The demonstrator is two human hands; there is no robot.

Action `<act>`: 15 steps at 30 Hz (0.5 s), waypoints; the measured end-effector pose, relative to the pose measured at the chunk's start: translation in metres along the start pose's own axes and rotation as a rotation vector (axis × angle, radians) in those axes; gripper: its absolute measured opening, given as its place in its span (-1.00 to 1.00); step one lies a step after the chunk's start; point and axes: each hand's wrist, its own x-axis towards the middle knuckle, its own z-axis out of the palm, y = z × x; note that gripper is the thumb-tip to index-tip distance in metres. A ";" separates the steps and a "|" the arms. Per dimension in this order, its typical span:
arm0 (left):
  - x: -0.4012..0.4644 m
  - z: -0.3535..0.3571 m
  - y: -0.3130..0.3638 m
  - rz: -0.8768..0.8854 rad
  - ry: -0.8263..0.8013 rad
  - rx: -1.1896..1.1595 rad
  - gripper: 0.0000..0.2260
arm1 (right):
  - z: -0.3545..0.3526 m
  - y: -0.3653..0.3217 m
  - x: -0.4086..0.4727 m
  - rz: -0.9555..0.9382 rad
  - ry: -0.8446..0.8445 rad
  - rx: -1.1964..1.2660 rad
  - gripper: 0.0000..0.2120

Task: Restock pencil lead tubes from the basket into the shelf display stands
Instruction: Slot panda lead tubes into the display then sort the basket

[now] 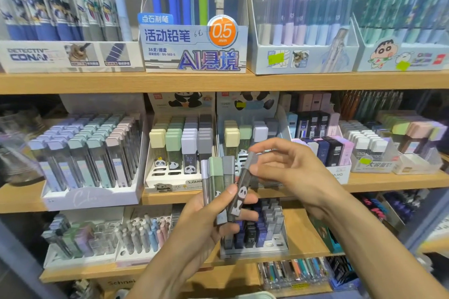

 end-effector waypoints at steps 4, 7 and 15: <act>0.003 -0.001 -0.003 0.004 -0.002 0.036 -0.73 | -0.018 -0.012 0.003 -0.158 0.101 -0.077 -0.74; 0.005 -0.001 -0.006 0.007 0.039 0.078 -0.69 | -0.035 -0.016 0.013 -0.337 0.330 -0.295 -0.75; 0.005 0.001 -0.012 0.024 -0.003 0.135 -0.69 | -0.044 0.003 0.043 -0.685 0.530 -0.809 -0.78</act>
